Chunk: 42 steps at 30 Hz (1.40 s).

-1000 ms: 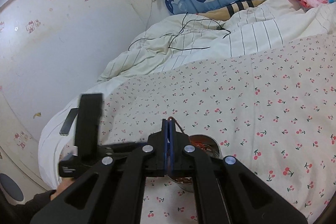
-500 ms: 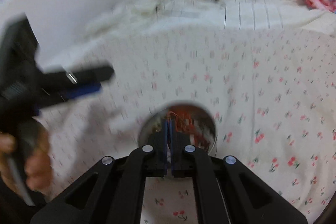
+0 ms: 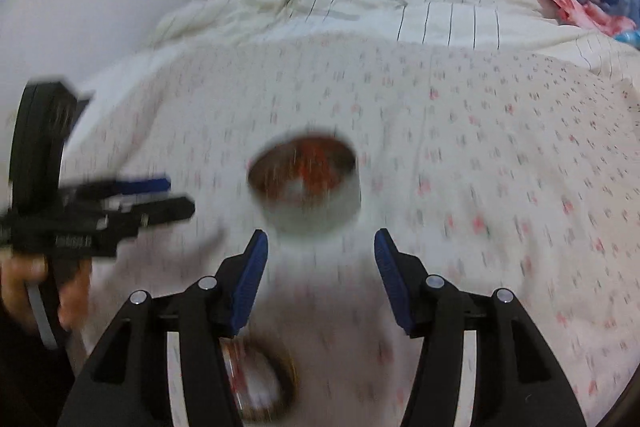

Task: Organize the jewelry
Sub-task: 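Grasp the black coiled bracelet with the right tool and lift it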

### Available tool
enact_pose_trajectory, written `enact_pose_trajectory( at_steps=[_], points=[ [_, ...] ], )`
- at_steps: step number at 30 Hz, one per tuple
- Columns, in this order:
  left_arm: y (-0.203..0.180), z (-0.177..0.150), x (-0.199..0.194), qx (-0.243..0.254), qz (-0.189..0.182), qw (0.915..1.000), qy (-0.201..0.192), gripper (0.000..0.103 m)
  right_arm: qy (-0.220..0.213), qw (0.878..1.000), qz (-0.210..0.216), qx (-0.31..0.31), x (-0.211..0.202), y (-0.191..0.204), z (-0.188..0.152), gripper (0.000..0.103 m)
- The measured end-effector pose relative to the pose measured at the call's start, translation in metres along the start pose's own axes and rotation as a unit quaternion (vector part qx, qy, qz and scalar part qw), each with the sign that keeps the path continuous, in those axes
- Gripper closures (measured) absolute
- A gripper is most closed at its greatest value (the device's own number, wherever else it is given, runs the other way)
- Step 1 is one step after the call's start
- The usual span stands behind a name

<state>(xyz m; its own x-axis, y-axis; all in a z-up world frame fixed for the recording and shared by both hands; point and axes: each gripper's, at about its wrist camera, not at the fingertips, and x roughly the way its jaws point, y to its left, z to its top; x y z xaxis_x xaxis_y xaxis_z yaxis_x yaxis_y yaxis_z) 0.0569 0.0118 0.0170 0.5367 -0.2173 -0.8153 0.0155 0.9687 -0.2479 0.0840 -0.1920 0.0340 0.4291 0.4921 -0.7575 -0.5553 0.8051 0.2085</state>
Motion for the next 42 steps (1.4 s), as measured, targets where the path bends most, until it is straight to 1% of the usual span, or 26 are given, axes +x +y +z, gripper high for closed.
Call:
enact_pose_trajectory(
  at_steps=[1,2,4,6,8,12,15,17,19,23,24,27,29,31,33,35,37,38,42],
  points=[
    [-0.003,-0.006,0.0,0.006,-0.001,1.0,0.006,0.024,0.014,1.0,0.005,-0.01,-0.004,0.001,-0.016,0.049],
    [-0.008,-0.015,0.001,0.016,-0.002,0.9998,0.015,0.024,0.023,1.0,0.007,-0.013,-0.005,0.0,-0.025,0.049],
    [-0.015,-0.026,0.001,0.035,0.003,0.9992,0.022,0.024,0.039,0.999,-0.002,-0.015,-0.005,0.0,-0.049,0.056],
    [-0.019,-0.034,0.0,0.047,0.013,0.9985,0.023,0.024,0.05,0.998,-0.005,-0.025,-0.002,0.006,-0.059,0.076],
    [-0.019,-0.039,-0.001,0.046,0.017,0.9985,0.023,0.024,0.052,0.998,0.0,-0.04,0.002,0.015,-0.06,0.084],
    [-0.008,-0.037,0.001,0.023,0.02,0.9992,0.026,0.024,0.069,0.996,0.001,-0.061,0.01,0.026,-0.065,0.087],
    [-0.002,-0.037,0.001,0.01,0.018,0.9995,0.026,0.024,0.08,0.995,-0.001,-0.067,0.014,0.028,-0.069,0.087],
    [-0.002,-0.037,0.002,0.012,0.02,0.9994,0.026,0.024,0.084,0.994,-0.002,-0.072,0.014,0.031,-0.072,0.087],
    [-0.004,-0.037,0.004,0.013,0.02,0.9993,0.028,0.023,0.091,0.993,0.0,-0.078,0.018,0.035,-0.073,0.093],
    [-0.006,-0.036,0.006,0.016,0.022,0.9992,0.031,0.023,0.091,0.992,-0.006,-0.09,0.018,0.036,-0.076,0.093],
    [-0.006,-0.036,0.006,0.015,0.021,0.9992,0.03,0.023,0.088,0.992,-0.007,-0.089,0.017,0.036,-0.076,0.093],
    [-0.002,-0.034,0.006,0.008,0.02,0.9994,0.029,0.023,0.061,0.995,0.002,-0.073,0.005,0.031,-0.07,0.094],
    [0.0,-0.033,0.006,0.004,0.02,0.9994,0.029,0.023,0.044,0.998,0.01,-0.05,-0.003,0.022,-0.066,0.094],
    [-0.001,-0.034,0.006,0.006,0.017,0.9994,0.03,0.023,0.03,0.999,0.003,-0.03,-0.01,0.012,-0.063,0.094],
    [-0.005,-0.035,0.009,0.015,0.018,0.9992,0.033,0.023,0.018,1.0,0.015,0.001,-0.016,-0.002,-0.059,0.094],
    [-0.01,-0.036,0.011,0.024,0.009,0.999,0.037,0.023,0.008,1.0,0.003,0.02,-0.019,-0.011,-0.056,0.094],
    [-0.02,-0.038,0.014,0.039,-0.005,0.9985,0.04,0.023,0.011,0.999,-0.019,0.03,-0.018,-0.017,-0.056,0.094],
    [-0.024,-0.038,0.016,0.047,-0.01,0.9981,0.04,0.023,0.015,0.999,-0.039,0.031,-0.015,-0.02,-0.056,0.094],
    [-0.055,-0.04,0.031,0.103,-0.012,0.9938,0.04,0.023,0.026,0.996,-0.077,0.045,-0.009,-0.03,-0.055,0.094]
  ],
)
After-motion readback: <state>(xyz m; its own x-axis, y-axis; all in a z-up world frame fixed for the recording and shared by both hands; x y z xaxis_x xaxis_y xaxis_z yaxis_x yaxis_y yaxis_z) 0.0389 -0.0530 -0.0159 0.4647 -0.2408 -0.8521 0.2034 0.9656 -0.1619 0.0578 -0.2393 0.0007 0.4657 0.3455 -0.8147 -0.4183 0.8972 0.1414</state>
